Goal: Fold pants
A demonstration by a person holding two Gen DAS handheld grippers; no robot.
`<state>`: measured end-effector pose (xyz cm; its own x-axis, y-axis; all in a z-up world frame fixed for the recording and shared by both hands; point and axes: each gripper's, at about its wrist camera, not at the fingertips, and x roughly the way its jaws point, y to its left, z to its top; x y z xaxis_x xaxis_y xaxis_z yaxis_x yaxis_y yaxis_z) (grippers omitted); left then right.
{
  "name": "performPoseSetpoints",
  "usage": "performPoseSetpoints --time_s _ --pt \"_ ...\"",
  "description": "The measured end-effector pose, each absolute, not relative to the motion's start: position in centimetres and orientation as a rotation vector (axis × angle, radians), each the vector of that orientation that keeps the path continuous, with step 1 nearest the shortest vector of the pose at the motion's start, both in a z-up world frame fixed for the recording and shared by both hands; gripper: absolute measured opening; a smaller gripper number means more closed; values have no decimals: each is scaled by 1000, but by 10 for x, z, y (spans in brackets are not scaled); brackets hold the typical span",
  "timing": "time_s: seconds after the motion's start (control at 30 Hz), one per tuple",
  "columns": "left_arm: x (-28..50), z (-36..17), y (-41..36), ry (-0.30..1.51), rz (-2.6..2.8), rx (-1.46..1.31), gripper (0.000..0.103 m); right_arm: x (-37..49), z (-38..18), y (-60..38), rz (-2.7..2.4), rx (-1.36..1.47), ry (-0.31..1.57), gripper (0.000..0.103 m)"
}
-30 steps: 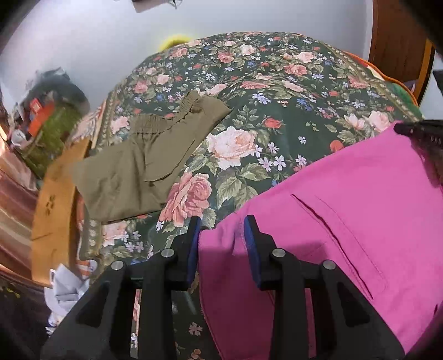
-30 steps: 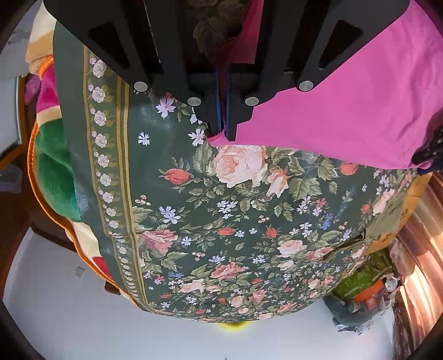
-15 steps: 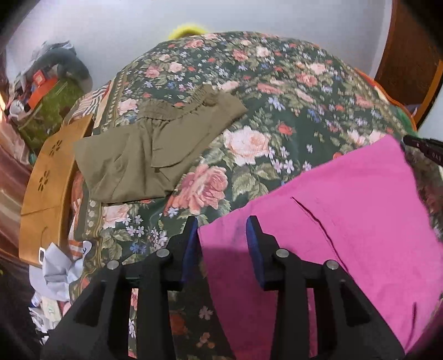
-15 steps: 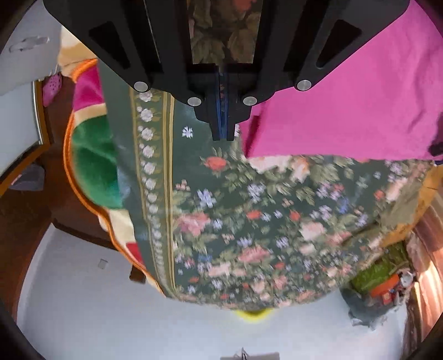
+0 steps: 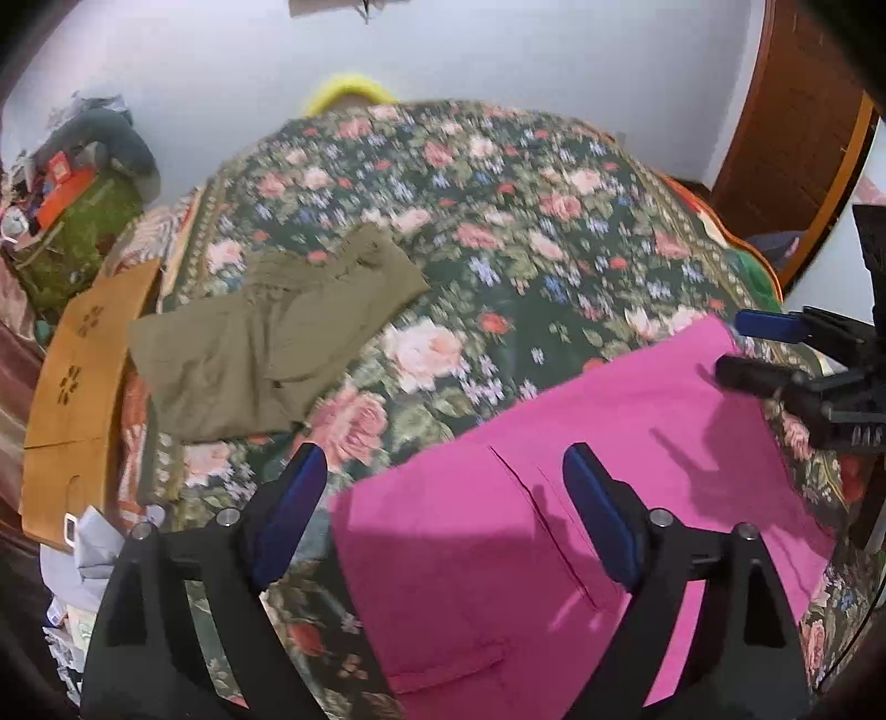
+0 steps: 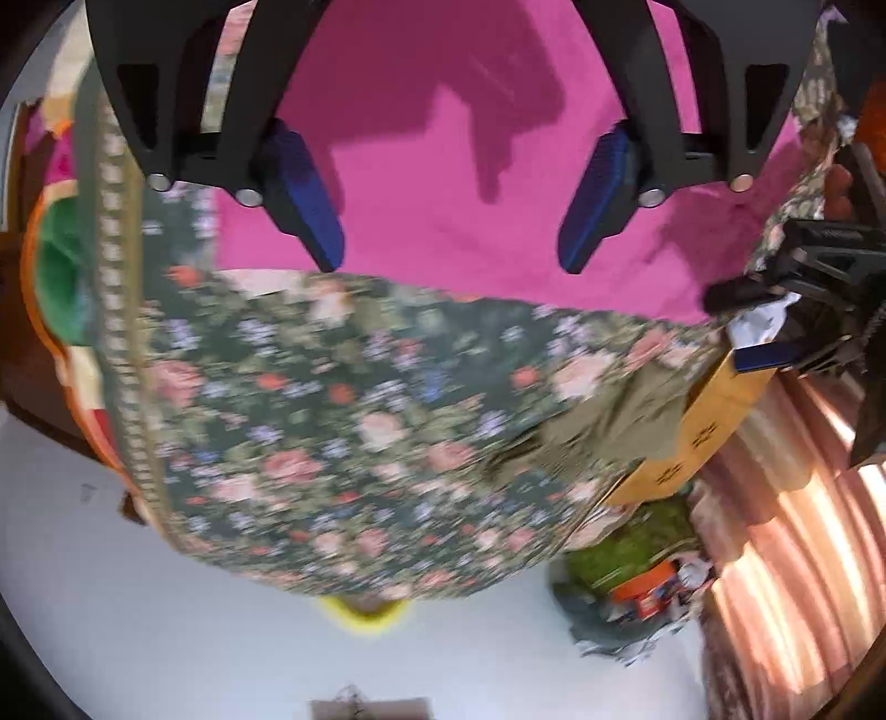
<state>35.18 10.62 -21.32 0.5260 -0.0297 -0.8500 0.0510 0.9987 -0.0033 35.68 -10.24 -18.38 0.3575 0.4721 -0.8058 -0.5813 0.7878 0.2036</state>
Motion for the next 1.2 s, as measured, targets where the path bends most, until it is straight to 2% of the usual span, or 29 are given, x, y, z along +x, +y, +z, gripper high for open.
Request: performPoseSetpoints --time_s 0.4,0.5,1.2 --pt "353 -267 101 1177 -92 54 88 332 -244 -52 790 -238 1233 80" --pt "347 -269 100 1175 -100 77 90 326 -247 -57 792 -243 1208 84" --pt "280 -245 111 1124 -9 46 90 281 -234 -145 685 -103 1235 84"
